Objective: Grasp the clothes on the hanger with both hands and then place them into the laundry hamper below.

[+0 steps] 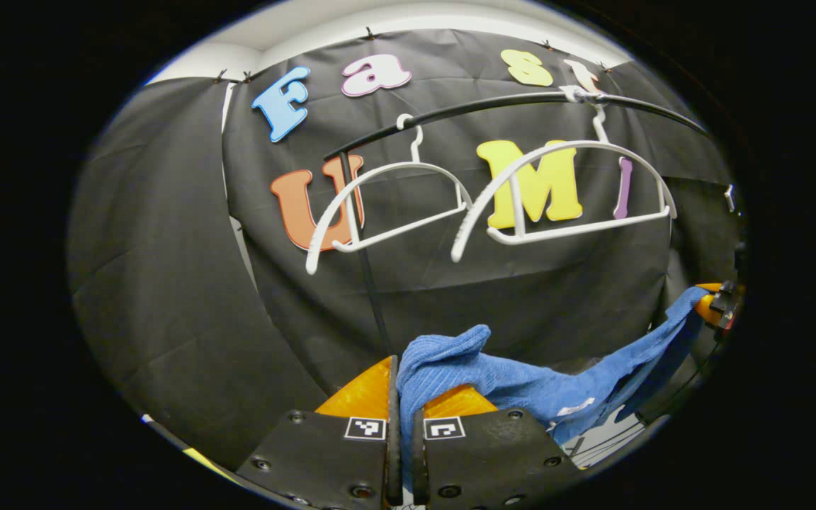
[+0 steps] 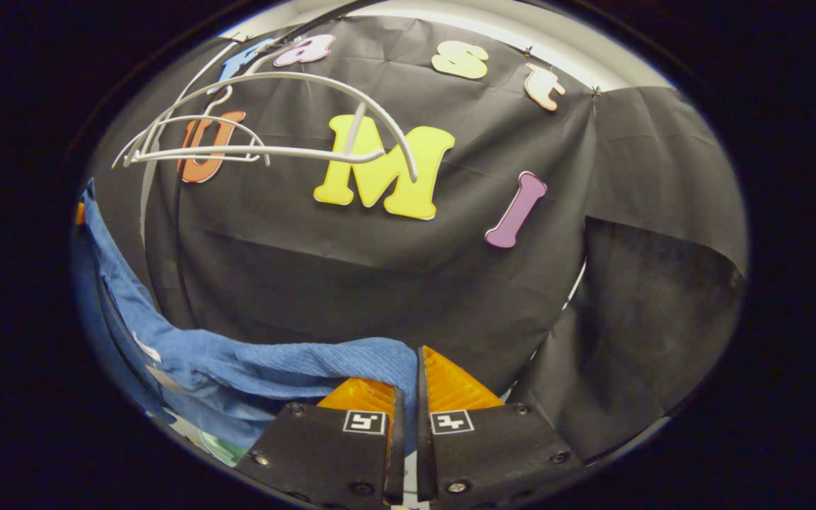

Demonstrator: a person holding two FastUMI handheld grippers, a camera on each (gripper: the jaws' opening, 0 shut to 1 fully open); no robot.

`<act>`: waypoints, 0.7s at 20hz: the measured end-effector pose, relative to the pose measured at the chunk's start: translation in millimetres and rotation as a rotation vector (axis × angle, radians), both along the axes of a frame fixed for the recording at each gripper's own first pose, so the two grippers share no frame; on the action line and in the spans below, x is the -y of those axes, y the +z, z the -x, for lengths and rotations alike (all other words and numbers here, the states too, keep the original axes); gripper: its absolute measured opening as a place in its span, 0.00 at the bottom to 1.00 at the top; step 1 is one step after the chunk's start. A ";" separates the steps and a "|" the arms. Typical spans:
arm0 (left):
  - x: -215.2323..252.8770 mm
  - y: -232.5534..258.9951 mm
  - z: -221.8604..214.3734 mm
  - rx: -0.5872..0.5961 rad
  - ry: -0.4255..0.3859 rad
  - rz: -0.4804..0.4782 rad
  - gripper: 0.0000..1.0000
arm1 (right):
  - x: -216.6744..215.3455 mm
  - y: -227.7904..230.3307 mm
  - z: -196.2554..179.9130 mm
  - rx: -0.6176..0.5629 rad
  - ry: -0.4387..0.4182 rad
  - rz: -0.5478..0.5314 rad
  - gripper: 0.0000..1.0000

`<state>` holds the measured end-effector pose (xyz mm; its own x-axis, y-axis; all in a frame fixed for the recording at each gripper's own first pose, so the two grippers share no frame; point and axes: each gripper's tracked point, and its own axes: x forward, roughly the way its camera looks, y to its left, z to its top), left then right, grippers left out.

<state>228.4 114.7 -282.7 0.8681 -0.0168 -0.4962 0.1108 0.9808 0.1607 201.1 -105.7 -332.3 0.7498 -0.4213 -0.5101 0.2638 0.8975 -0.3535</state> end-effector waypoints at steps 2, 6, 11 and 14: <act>9.2 1.3 10.4 -0.002 -0.017 0.011 0.06 | -16.6 1.4 5.2 -0.002 0.015 -0.024 0.11; 27.2 2.5 24.4 -0.010 -0.050 0.032 0.06 | -45.8 4.6 11.5 -0.001 0.052 -0.057 0.11; 55.3 9.0 35.3 -0.012 -0.095 0.072 0.06 | -88.9 10.3 4.3 0.004 0.116 -0.139 0.10; 77.6 14.6 41.7 -0.018 -0.124 0.122 0.06 | -123.2 14.9 0.4 -0.003 0.176 -0.210 0.10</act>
